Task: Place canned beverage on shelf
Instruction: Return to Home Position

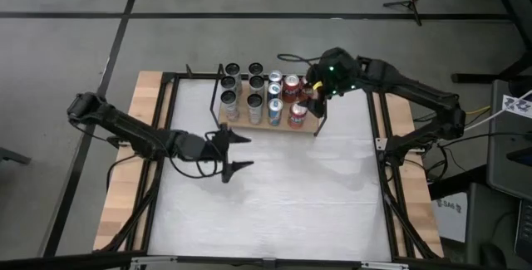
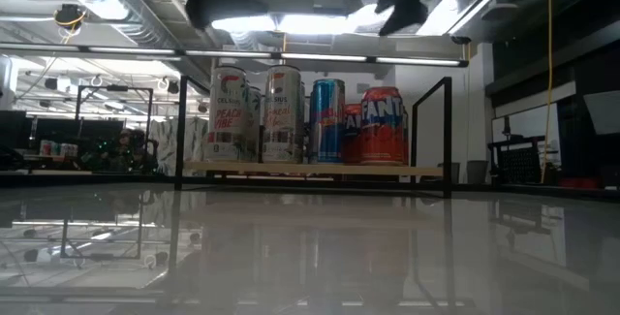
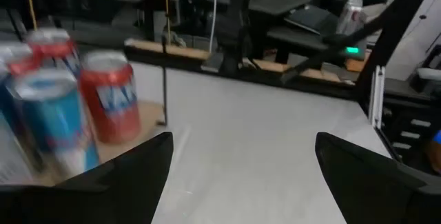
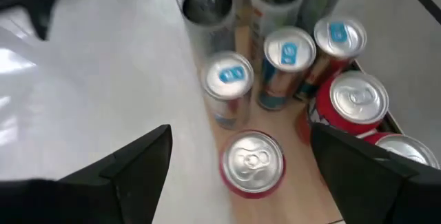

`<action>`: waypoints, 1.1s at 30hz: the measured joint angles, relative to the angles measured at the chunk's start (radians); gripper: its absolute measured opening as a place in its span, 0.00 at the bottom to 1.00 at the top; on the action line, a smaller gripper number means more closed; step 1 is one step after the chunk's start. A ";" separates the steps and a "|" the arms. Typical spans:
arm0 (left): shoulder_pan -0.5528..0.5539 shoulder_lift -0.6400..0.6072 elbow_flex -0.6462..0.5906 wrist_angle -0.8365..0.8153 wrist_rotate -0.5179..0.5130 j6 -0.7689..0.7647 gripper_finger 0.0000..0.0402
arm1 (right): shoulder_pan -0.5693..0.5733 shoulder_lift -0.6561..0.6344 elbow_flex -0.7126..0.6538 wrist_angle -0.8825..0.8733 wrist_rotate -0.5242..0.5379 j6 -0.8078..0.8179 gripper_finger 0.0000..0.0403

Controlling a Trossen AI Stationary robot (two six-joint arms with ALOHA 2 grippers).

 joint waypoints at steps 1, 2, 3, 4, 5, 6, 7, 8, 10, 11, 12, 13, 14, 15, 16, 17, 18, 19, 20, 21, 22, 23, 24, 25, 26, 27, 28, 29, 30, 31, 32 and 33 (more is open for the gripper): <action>0.014 -0.012 0.016 -0.019 0.012 0.017 0.87 | 0.000 0.000 0.020 -0.012 -0.006 0.005 0.84; 0.027 -0.023 0.033 -0.038 0.023 0.037 0.87 | 0.000 0.000 0.041 -0.021 -0.008 0.008 0.84; 0.039 -0.034 0.055 -0.059 0.038 0.061 0.87 | 0.000 0.000 0.061 -0.025 -0.008 0.010 0.84; 0.051 -0.047 0.076 -0.089 0.053 0.086 0.87 | 0.000 0.000 0.079 -0.030 -0.008 0.017 0.84; 0.060 -0.060 0.097 -0.127 0.061 0.108 0.87 | 0.000 0.000 0.093 -0.033 -0.008 0.027 0.84; 0.068 -0.075 0.119 -0.168 0.063 0.123 0.87 | 0.000 0.000 0.107 -0.032 -0.008 0.032 0.84; 0.075 -0.090 0.143 -0.212 0.064 0.140 0.87 | 0.000 0.000 0.122 -0.033 -0.007 0.035 0.84; 0.081 -0.106 0.167 -0.257 0.064 0.152 0.86 | 0.000 0.000 0.135 -0.035 -0.007 0.037 0.84; 0.091 -0.141 0.209 -0.339 0.055 0.173 0.84 | 0.000 -0.001 0.162 -0.037 -0.007 0.037 0.84; 0.097 -0.158 0.228 -0.373 0.048 0.180 0.83 | 0.000 -0.005 0.174 -0.036 -0.007 0.037 0.84; 0.099 -0.176 0.245 -0.406 0.039 0.187 0.81 | 0.000 -0.010 0.182 -0.038 -0.008 0.037 0.84; 0.100 -0.196 0.260 -0.434 0.031 0.194 0.79 | 0.000 -0.018 0.188 -0.038 -0.007 0.033 0.84; 0.101 -0.213 0.275 -0.450 0.028 0.200 0.77 | 0.000 -0.030 0.191 -0.037 -0.008 0.030 0.84; 0.100 -0.231 0.292 -0.467 0.023 0.207 0.74 | 0.000 -0.042 0.191 -0.038 -0.007 0.030 0.84; 0.100 -0.250 0.306 -0.488 0.013 0.216 0.71 | 0.000 -0.056 0.191 -0.040 -0.007 0.030 0.83; 0.100 -0.270 0.319 -0.510 0.000 0.221 0.69 | 0.006 -0.071 0.192 -0.044 -0.006 0.030 0.82; 0.099 -0.287 0.329 -0.533 -0.016 0.223 0.66 | 0.014 -0.086 0.192 -0.055 0.003 0.030 0.81; 0.099 -0.304 0.335 -0.550 -0.035 0.224 0.63 | 0.025 -0.101 0.192 -0.068 0.025 0.029 0.79; 0.100 -0.323 0.336 -0.565 -0.053 0.225 0.60 | 0.038 -0.119 0.190 -0.076 0.051 0.029 0.76; 0.100 -0.344 0.336 -0.590 -0.071 0.225 0.57 | 0.054 -0.137 0.184 -0.078 0.077 0.028 0.74; 0.100 -0.361 0.336 -0.610 -0.086 0.226 0.53 | 0.073 -0.157 0.173 -0.082 0.104 0.026 0.71; 0.100 -0.380 0.336 -0.628 -0.096 0.224 0.50 | 0.095 -0.178 0.161 -0.083 0.127 0.026 0.68; 0.100 -0.400 0.336 -0.657 -0.100 0.223 0.47 | 0.116 -0.196 0.147 -0.082 0.146 0.026 0.65; 0.100 -0.420 0.336 -0.686 -0.099 0.222 0.43 | 0.136 -0.213 0.132 -0.082 0.161 0.026 0.62; 0.100 -0.436 0.336 -0.707 -0.097 0.217 0.39 | 0.154 -0.230 0.114 -0.082 0.175 0.025 0.59; 0.100 -0.450 0.336 -0.724 -0.095 0.209 0.36 | 0.171 -0.249 0.094 -0.082 0.178 0.025 0.55; 0.100 -0.463 0.336 -0.742 -0.095 0.196 0.32 | 0.185 -0.267 0.073 -0.084 0.177 0.025 0.52; 0.100 -0.478 0.336 -0.761 -0.095 0.190 0.28 | 0.197 -0.286 0.051 -0.083 0.177 0.025 0.49; 0.100 -0.490 0.336 -0.781 -0.094 0.185 0.24 | 0.209 -0.309 0.026 -0.081 0.177 0.026 0.46; 0.100 -0.500 0.335 -0.794 -0.095 0.181 0.21 | 0.218 -0.336 -0.002 -0.082 0.177 0.026 0.43; 0.099 -0.509 0.330 -0.799 -0.095 0.180 0.17 | 0.225 -0.362 -0.031 -0.082 0.177 0.026 0.40; 0.099 -0.519 0.322 -0.805 -0.095 0.180 0.13 | 0.228 -0.389 -0.062 -0.071 0.177 0.026 0.38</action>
